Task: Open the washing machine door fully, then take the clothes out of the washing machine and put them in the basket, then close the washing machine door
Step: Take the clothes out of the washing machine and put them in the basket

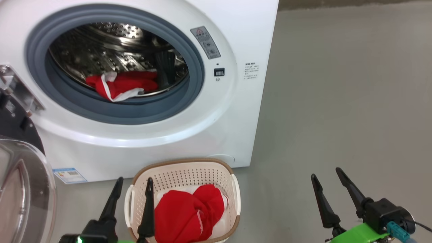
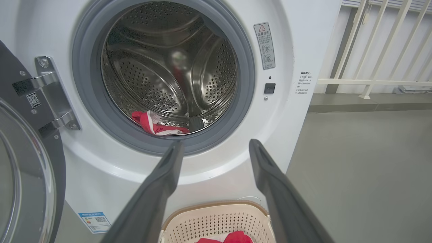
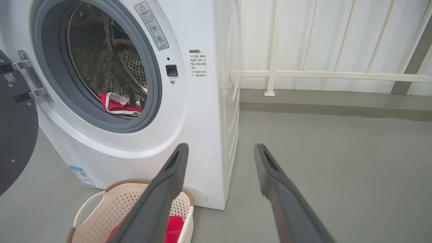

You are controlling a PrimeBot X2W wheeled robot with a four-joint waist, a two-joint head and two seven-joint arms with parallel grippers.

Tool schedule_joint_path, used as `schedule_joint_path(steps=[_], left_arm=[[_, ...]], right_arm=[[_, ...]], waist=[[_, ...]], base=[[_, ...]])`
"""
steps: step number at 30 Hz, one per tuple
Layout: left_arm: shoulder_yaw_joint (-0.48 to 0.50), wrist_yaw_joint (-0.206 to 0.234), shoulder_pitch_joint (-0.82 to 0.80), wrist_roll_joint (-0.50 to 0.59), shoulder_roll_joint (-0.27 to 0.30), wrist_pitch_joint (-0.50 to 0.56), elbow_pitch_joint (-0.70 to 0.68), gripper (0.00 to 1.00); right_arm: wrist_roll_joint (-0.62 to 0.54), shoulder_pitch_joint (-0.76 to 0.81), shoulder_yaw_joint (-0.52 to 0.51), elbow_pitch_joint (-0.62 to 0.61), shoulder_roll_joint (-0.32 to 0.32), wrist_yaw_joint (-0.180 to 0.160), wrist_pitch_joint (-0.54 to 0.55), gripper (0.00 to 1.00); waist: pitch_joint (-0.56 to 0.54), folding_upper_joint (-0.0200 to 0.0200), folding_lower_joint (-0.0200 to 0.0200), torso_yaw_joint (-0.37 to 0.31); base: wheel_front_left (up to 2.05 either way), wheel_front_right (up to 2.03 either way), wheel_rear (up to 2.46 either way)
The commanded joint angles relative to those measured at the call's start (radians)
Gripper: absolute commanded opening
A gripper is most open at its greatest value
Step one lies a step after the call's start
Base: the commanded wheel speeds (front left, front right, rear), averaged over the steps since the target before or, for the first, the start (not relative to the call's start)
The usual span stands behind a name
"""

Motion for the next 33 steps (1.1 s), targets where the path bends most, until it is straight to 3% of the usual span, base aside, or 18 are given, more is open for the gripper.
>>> schedule_joint_path(steps=[1, 17, 33], left_arm=[[0.036, 0.013, 0.004, 0.009, 0.019, 0.005, -0.041, 1.00], [0.046, 0.037, 0.122, -0.012, 0.042, 0.028, -0.103, 1.00], [0.041, 0.045, 0.129, -0.030, 0.042, 0.028, -0.098, 1.00]], right_arm=[[-0.018, 0.001, 0.019, -0.020, -0.004, 0.003, -0.006, 1.00], [-0.030, 0.052, 0.002, -0.035, 0.006, 0.003, 0.003, 1.00], [-0.027, 0.058, 0.003, -0.047, 0.008, 0.003, 0.010, 1.00]], waist=[[-0.032, 0.0000, 0.0000, 0.007], [-0.081, 0.0000, 0.0000, 0.006], [-0.080, 0.0000, 0.0000, 0.008]], base=[[0.00, 0.00, 0.00], [0.00, 0.00, 0.00], [0.00, 0.00, 0.00]])
